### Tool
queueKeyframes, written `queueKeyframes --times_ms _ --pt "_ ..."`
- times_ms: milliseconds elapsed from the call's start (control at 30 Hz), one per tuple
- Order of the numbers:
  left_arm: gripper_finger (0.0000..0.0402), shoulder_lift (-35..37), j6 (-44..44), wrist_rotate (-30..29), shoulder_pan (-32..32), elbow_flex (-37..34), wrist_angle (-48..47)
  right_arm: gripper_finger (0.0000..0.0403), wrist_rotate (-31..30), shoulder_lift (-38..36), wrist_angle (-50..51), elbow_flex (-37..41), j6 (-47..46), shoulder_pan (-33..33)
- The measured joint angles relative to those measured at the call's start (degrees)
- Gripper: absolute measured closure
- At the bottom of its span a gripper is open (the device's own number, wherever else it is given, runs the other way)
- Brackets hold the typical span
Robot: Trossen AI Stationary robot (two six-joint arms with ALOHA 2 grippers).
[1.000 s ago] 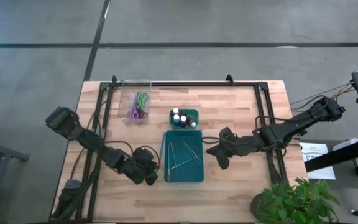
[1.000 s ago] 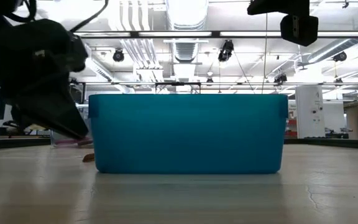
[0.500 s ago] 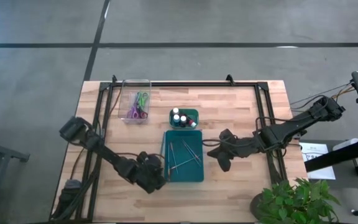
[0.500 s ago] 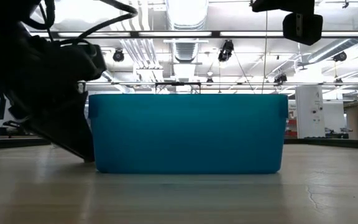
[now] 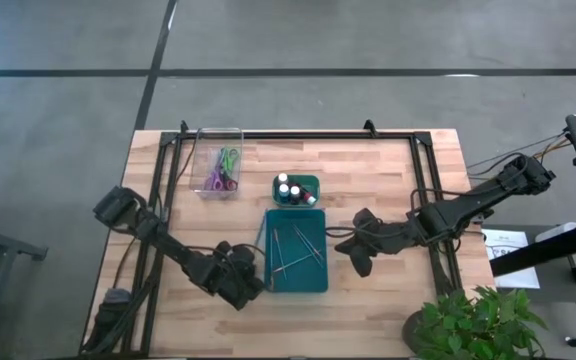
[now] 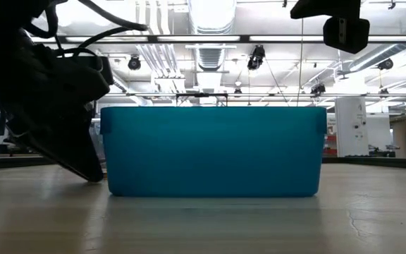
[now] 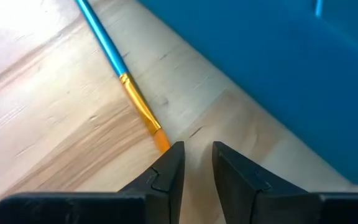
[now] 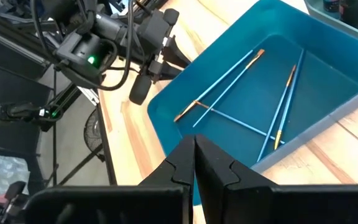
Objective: Pick & Place Paint Supplies
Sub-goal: Put the blue paintbrush into the blue bin
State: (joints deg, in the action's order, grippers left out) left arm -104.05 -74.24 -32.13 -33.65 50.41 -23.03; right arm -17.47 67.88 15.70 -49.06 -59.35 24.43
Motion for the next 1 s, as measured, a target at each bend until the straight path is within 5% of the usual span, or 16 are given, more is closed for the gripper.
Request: queueKeyframes --times_ms 667,1000 --pt "0.0309 3.5 -2.2 -5.7 -2.2 -0.4 -5.8 0.0394 -0.6 0.0 0.4 0.0 0.2 0.0" --pt "0.0309 3.3 -7.9 -6.9 -2.1 -4.4 -1.2 0.0394 -0.5 0.0 0.4 0.0 0.2 0.0"
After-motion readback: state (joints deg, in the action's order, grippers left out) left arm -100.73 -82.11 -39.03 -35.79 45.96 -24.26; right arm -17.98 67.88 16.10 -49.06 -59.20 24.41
